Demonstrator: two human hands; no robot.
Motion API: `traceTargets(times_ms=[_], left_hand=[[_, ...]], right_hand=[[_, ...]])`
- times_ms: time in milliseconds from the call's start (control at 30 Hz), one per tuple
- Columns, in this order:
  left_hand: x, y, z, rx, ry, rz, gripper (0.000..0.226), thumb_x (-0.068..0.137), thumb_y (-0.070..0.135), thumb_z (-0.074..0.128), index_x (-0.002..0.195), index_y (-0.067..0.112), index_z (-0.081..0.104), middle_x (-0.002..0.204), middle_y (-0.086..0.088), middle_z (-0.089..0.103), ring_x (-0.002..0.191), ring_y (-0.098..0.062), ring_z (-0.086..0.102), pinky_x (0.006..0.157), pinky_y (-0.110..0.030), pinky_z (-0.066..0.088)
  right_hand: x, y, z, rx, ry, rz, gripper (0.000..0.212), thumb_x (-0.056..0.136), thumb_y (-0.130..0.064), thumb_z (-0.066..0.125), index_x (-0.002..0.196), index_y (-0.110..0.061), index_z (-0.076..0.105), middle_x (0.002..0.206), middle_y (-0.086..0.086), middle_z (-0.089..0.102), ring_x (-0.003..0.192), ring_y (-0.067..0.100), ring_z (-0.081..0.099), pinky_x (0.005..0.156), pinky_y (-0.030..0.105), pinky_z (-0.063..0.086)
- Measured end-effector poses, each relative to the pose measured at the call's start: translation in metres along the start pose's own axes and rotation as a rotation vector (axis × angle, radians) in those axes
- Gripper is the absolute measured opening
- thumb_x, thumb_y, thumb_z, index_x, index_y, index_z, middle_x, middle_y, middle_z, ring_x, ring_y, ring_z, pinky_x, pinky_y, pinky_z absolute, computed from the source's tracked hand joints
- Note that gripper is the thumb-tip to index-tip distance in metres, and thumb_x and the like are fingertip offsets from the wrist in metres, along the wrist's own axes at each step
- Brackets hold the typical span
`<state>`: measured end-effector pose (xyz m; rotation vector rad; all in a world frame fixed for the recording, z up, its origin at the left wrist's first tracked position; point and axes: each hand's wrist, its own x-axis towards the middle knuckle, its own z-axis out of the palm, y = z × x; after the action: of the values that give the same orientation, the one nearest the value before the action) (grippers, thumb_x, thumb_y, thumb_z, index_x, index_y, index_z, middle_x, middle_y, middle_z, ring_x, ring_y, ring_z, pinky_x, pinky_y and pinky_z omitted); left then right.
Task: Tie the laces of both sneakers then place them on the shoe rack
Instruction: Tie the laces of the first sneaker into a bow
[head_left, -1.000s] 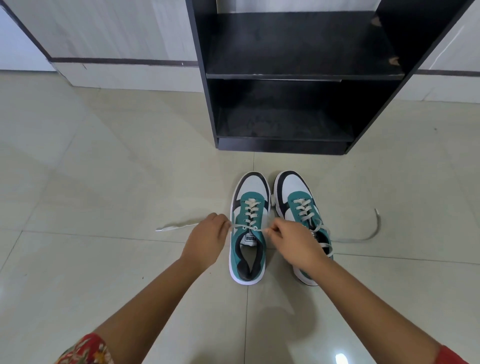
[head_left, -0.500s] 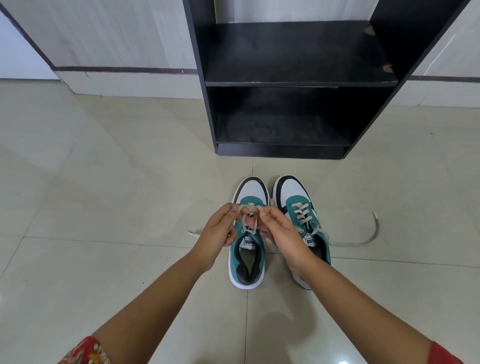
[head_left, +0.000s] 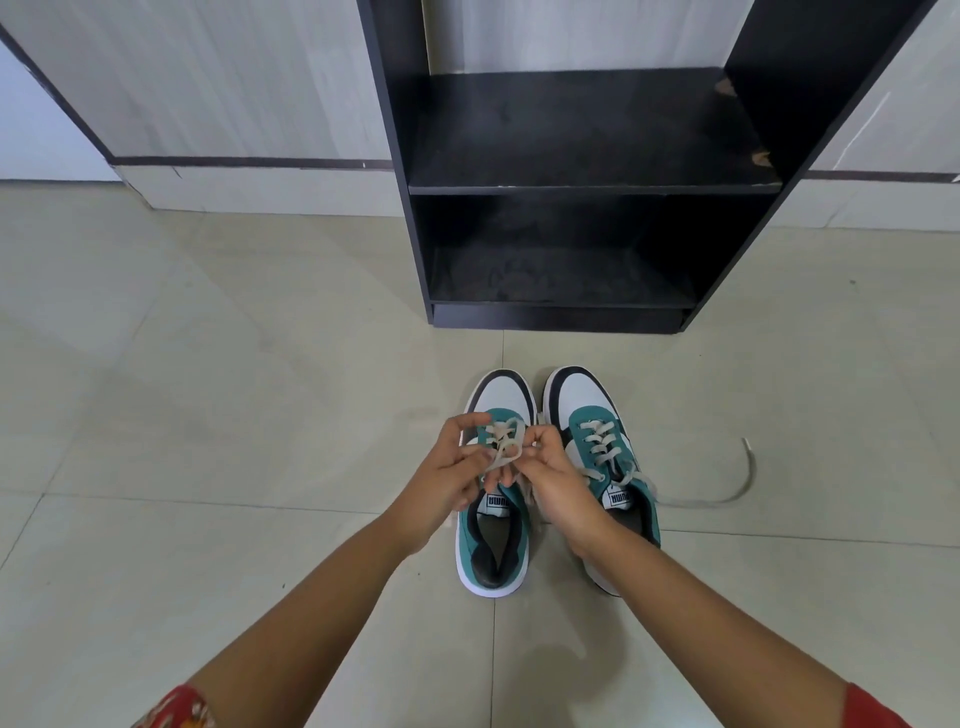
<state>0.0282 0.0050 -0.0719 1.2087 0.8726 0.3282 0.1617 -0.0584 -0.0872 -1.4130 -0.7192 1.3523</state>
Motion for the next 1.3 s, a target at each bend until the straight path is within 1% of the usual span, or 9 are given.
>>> traceTargets(times_ms=[100,233,500,700,867,1000,1067,1200,1300], left_hand=[[0.004,-0.006,-0.008,-0.068,-0.058,-0.077,0.037,0.096,0.015,0.047,0.131,0.028,0.042,0.064,-0.004,0.055,0.042,-0.008,0.033,0.044,-0.018,0.027],[0.006,-0.006,-0.009,-0.061,-0.054,-0.062,0.025,0.095,0.018,0.05,0.118,0.015,0.059,0.059,-0.006,0.055,0.043,-0.01,0.034,0.043,-0.018,0.025],[0.01,-0.008,-0.008,-0.002,0.158,-0.045,0.011,0.093,0.017,0.054,0.092,0.006,0.058,0.056,-0.002,0.059,0.041,-0.007,0.039,0.043,-0.017,0.029],[0.007,-0.008,-0.008,0.431,0.207,0.116,0.007,0.087,0.025,0.062,0.087,0.019,0.058,0.067,0.0,0.069,0.054,-0.015,0.056,0.058,-0.03,0.042],[0.005,-0.01,-0.013,0.968,0.346,0.346,0.015,0.078,0.03,0.071,0.081,0.019,0.06,0.077,0.002,0.07,0.061,-0.016,0.055,0.054,-0.015,0.034],[0.007,-0.011,-0.011,1.097,0.295,0.612,0.013,0.078,0.015,0.07,0.09,0.014,0.063,0.097,-0.001,0.07,0.068,-0.018,0.063,0.056,-0.021,0.047],[0.007,-0.011,-0.012,1.132,0.22,0.713,0.018,0.078,0.011,0.068,0.09,0.02,0.057,0.107,0.002,0.07,0.07,-0.014,0.064,0.057,-0.019,0.049],[0.007,-0.014,-0.016,1.233,0.174,0.771,0.022,0.086,0.03,0.049,0.092,0.016,0.064,0.086,0.001,0.072,0.059,-0.018,0.063,0.047,-0.025,0.052],[0.004,-0.014,-0.013,1.229,0.253,0.726,0.018,0.085,0.031,0.049,0.078,0.015,0.056,0.064,0.003,0.063,0.044,-0.012,0.049,0.041,-0.018,0.037]], right_hand=[[-0.001,-0.003,-0.003,-0.012,-0.123,-0.007,0.016,0.094,0.006,0.036,0.087,-0.008,0.04,0.067,0.013,0.05,0.052,0.006,0.056,0.062,0.015,0.047],[0.001,-0.002,-0.005,-0.087,-0.243,-0.011,0.016,0.094,0.008,0.037,0.099,-0.005,0.045,0.074,0.014,0.055,0.052,0.005,0.051,0.063,0.018,0.045],[0.002,0.005,-0.008,-0.12,-0.196,-0.064,0.009,0.1,-0.014,0.037,0.1,-0.007,0.041,0.08,0.012,0.06,0.063,0.013,0.048,0.074,0.022,0.045],[0.009,0.011,-0.008,-0.04,-0.02,-0.043,0.015,0.099,-0.016,0.037,0.086,-0.012,0.044,0.059,0.003,0.062,0.051,0.014,0.057,0.063,0.028,0.049],[0.013,0.006,-0.01,-0.032,-0.008,0.144,0.019,0.098,-0.021,0.042,0.087,-0.01,0.054,0.055,0.005,0.065,0.058,0.017,0.063,0.077,0.032,0.048],[0.017,0.004,-0.014,-0.009,-0.052,0.234,0.027,0.096,-0.02,0.046,0.084,-0.007,0.067,0.055,0.005,0.064,0.061,0.017,0.063,0.089,0.037,0.05],[0.017,0.002,-0.013,-0.005,-0.084,0.23,0.029,0.096,-0.017,0.047,0.078,-0.007,0.067,0.051,0.003,0.06,0.059,0.016,0.06,0.084,0.034,0.052],[0.013,-0.004,-0.013,-0.039,-0.108,0.226,0.029,0.094,-0.008,0.045,0.074,-0.003,0.065,0.05,0.004,0.056,0.056,0.014,0.056,0.066,0.018,0.053],[0.012,-0.004,-0.013,-0.058,-0.099,0.199,0.027,0.097,-0.014,0.041,0.081,-0.005,0.062,0.055,0.005,0.056,0.058,0.012,0.059,0.071,0.02,0.051]])
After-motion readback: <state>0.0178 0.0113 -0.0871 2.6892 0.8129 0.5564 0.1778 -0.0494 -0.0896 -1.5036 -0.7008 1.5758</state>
